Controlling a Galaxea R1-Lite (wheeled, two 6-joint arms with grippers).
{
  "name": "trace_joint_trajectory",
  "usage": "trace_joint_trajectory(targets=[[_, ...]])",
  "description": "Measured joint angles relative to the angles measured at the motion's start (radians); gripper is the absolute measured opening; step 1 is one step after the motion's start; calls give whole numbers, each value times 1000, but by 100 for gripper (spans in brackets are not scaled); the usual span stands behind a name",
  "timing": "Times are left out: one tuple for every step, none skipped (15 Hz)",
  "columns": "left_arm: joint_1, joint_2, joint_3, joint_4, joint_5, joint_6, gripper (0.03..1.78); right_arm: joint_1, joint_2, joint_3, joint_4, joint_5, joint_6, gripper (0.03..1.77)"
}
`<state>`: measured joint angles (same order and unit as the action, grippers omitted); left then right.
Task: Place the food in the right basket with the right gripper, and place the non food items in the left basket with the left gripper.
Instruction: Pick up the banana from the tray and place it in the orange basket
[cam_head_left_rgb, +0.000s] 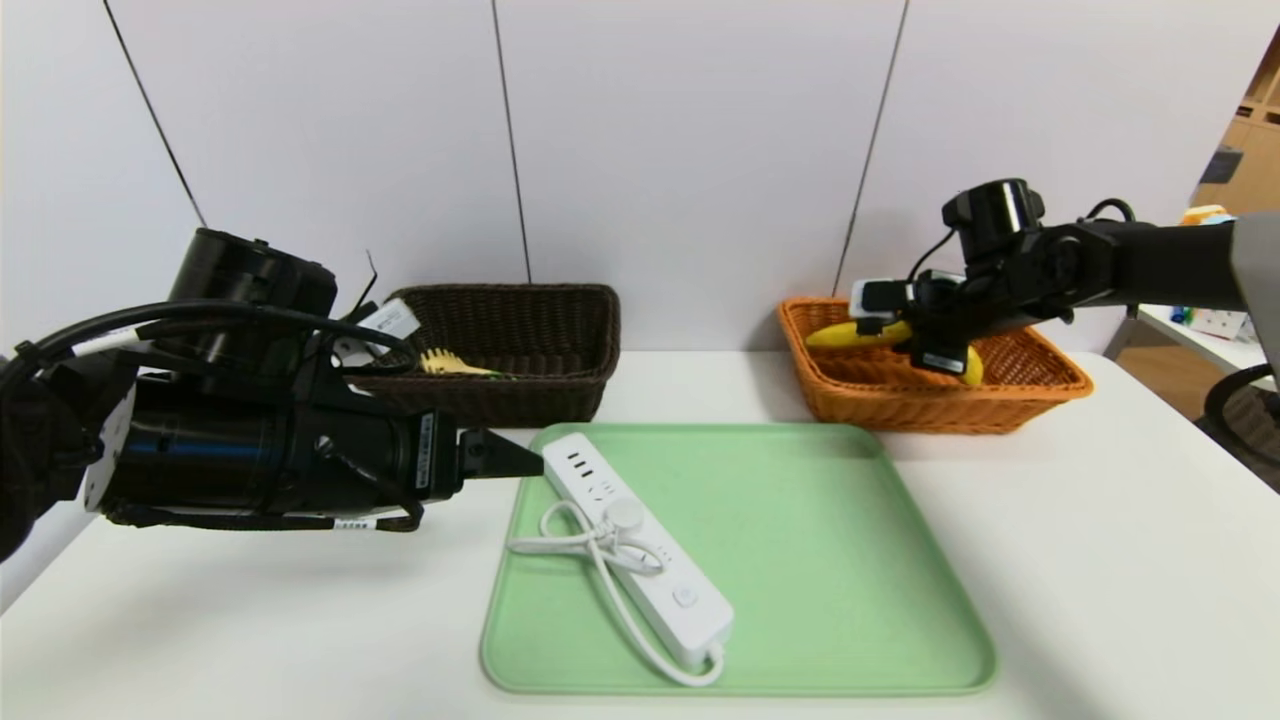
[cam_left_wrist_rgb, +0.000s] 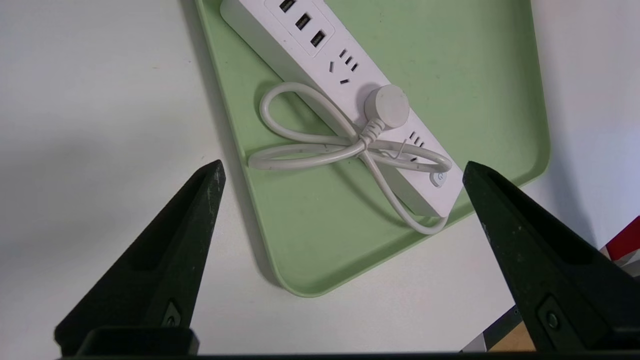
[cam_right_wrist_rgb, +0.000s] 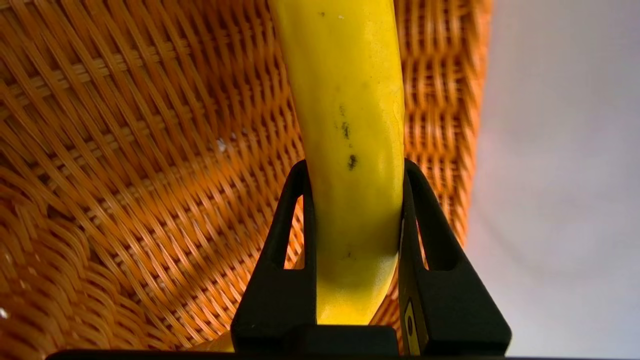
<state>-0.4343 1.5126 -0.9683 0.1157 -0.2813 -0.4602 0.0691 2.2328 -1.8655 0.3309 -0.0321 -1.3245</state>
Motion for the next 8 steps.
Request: trace_joint_trajectory(targets=[[0,1,0,0,0,0,169,1,7,0,3,0,0,44],[0,2,0,0,0,0,169,1,12,0,3,0,1,44],[0,3,0,0,0,0,169,1,17,0,1,0,2,44],[0,5,-1,0,1,0,169,1,21,0,0,-1,3,44],[0,5,-2,0,1,0,169,0,23,-1,1,-2,3,44],[0,6,-2,0,1,0,169,0,25,-2,0,-3,3,59],[1,7,-3,0,1,0,169,0,26,-3,-3,-3,7,73],[1,7,-3,0,1,0,169,1,26,-3,-5,-2,9,84]])
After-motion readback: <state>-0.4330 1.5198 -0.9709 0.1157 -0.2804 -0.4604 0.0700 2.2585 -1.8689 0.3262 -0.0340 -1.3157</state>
